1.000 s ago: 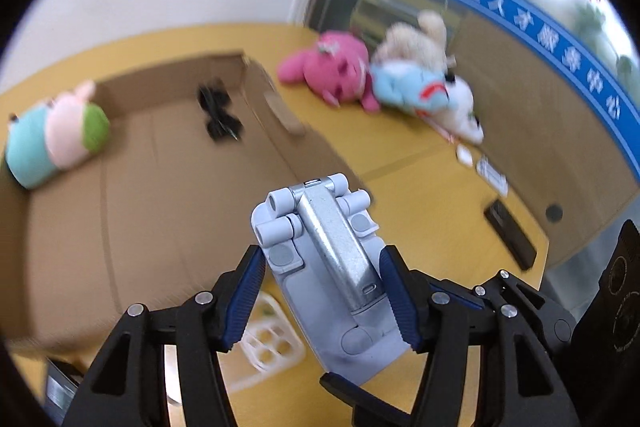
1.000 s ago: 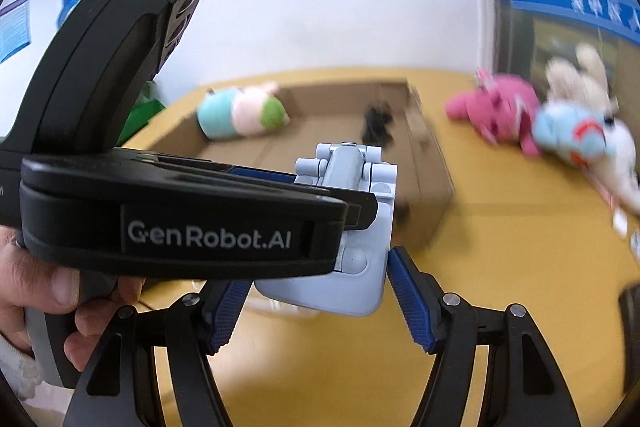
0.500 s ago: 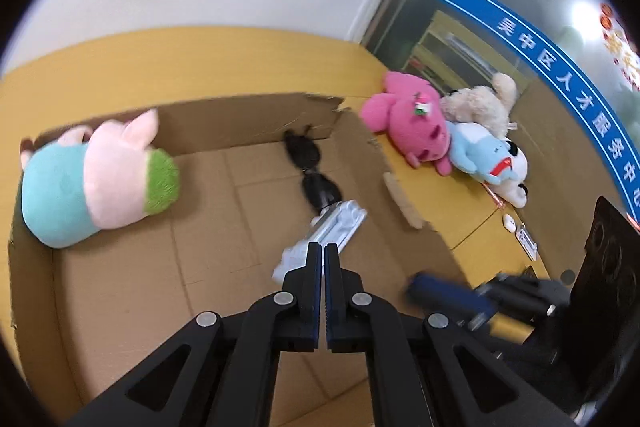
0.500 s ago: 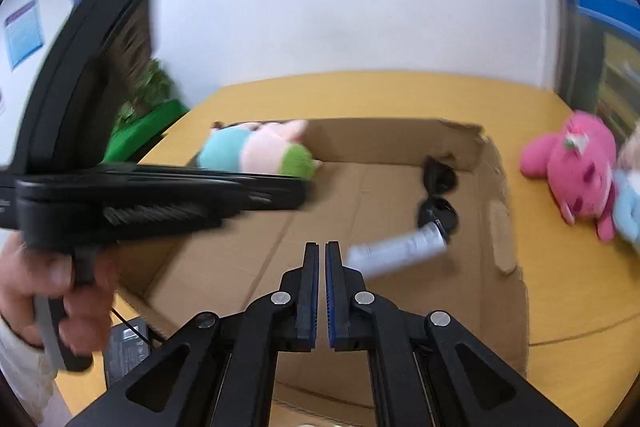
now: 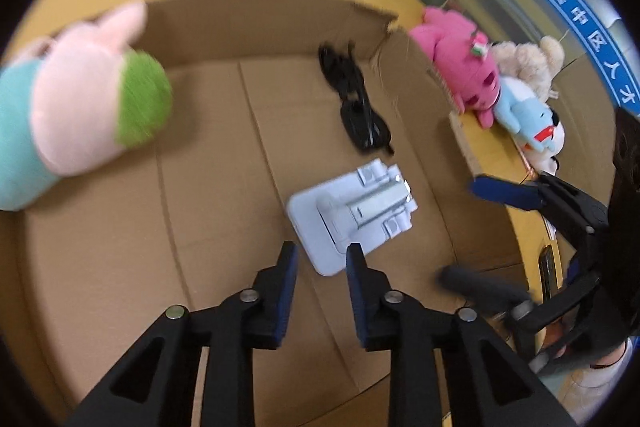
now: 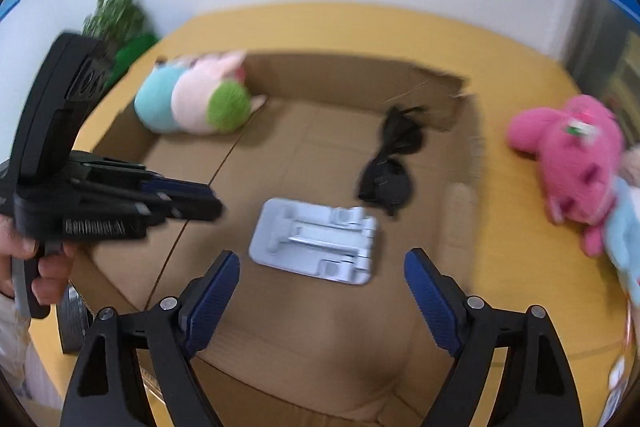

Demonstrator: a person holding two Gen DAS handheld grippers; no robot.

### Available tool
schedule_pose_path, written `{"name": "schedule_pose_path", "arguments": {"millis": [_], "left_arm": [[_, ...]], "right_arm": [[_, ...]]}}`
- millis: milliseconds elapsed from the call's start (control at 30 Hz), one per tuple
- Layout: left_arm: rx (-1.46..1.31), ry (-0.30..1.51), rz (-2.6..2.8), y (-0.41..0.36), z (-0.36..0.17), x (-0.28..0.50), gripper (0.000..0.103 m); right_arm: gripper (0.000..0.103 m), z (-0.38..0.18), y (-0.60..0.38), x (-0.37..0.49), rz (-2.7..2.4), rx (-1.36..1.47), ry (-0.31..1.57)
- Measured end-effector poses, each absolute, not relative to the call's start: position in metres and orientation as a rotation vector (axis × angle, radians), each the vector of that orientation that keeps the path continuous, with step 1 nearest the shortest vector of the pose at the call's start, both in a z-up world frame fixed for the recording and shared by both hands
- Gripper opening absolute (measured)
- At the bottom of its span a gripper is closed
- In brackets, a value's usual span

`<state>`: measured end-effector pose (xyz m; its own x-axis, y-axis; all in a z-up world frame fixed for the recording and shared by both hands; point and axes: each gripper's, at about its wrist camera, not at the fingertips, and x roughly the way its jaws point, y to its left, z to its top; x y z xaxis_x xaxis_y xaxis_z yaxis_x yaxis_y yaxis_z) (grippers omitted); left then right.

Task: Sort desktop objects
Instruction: 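Carry the phone stand with both grippers down into the box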

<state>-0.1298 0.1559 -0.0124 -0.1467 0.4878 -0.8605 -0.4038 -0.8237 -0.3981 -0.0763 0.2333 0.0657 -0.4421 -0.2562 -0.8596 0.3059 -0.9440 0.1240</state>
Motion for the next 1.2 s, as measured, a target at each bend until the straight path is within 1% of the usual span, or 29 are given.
{"name": "schedule_pose_path", "arguments": {"millis": [33,67,133,200,267,300,333,367,433,500,533,633,700,800,833,1000,1033,1067,1100,1133,1167,1200], "left_arm": [[-1.574,-0.106,1.998,0.159,-0.018,-0.132,0.024],[-1.589,-0.108,1.993,0.160,-0.021,-0.132,0.024],[-1.617,-0.090,1.987,0.166,-0.029,-0.134,0.024],[-1.642,-0.085,1.979,0.169,-0.035,-0.136,0.024],[-1.651,-0.111,1.964,0.171,-0.039,-0.138,0.025],[-1.655,-0.119,1.960,0.172,-0.040,-0.140,0.025],[-1.653,-0.131,1.963,0.172,-0.041,-0.141,0.029],[-1.649,-0.134,1.968,0.173,-0.041,-0.143,0.037],[-1.662,-0.132,1.992,0.173,-0.043,-0.146,0.043],[-1.673,-0.158,1.984,0.170,-0.046,-0.146,0.044],[-1.674,-0.166,1.975,0.168,-0.047,-0.145,0.044],[-1.692,-0.157,1.979,0.168,-0.049,-0.144,0.056],[-1.705,-0.165,1.970,0.169,-0.051,-0.144,0.057],[-1.680,-0.224,1.984,0.166,-0.052,-0.146,0.056],[-1.666,-0.220,1.986,0.168,-0.051,-0.145,0.054],[-1.636,-0.214,1.993,0.163,-0.050,-0.141,0.053],[-1.629,-0.204,2.013,0.159,-0.048,-0.140,0.052],[-1.623,-0.185,2.042,0.156,-0.044,-0.140,0.048],[-1.616,-0.171,2.063,0.152,-0.040,-0.140,0.046],[-1.593,-0.194,2.056,0.148,-0.035,-0.141,0.035],[-1.572,-0.249,2.008,0.145,-0.031,-0.143,0.018],[-1.565,-0.265,1.975,0.145,-0.027,-0.144,0.000]], "right_arm": [[0.075,0.058,0.224,-0.082,-2.358,1.457,0.092],[0.071,0.050,0.216,-0.087,-2.312,1.483,0.124],[0.057,0.030,0.203,-0.097,-2.268,1.560,0.226],[0.053,0.017,0.202,-0.105,-2.263,1.617,0.261],[0.052,0.010,0.211,-0.110,-2.273,1.652,0.221],[0.049,0.010,0.213,-0.110,-2.277,1.652,0.216],[0.047,0.010,0.214,-0.110,-2.274,1.656,0.214],[0.047,0.010,0.214,-0.110,-2.271,1.664,0.221],[0.043,0.010,0.215,-0.111,-2.276,1.677,0.234],[0.040,0.011,0.217,-0.110,-2.298,1.675,0.253],[0.040,0.013,0.219,-0.108,-2.313,1.667,0.257],[0.043,0.010,0.224,-0.115,-2.316,1.692,0.258],[0.044,-0.002,0.226,-0.122,-2.267,1.736,0.255],[0.043,-0.001,0.234,-0.123,-2.263,1.727,0.176],[0.038,0.000,0.234,-0.120,-2.278,1.712,0.185],[0.038,0.007,0.227,-0.107,-2.301,1.676,0.254],[0.036,0.009,0.227,-0.105,-2.309,1.671,0.239],[0.032,0.013,0.228,-0.104,-2.324,1.658,0.219],[0.021,0.015,0.229,-0.103,-2.337,1.656,0.222],[0.017,0.020,0.229,-0.102,-2.342,1.639,0.198],[0.007,0.025,0.227,-0.102,-2.322,1.623,0.166],[0.000,0.028,0.224,-0.102,-2.277,1.607,0.117]]}}
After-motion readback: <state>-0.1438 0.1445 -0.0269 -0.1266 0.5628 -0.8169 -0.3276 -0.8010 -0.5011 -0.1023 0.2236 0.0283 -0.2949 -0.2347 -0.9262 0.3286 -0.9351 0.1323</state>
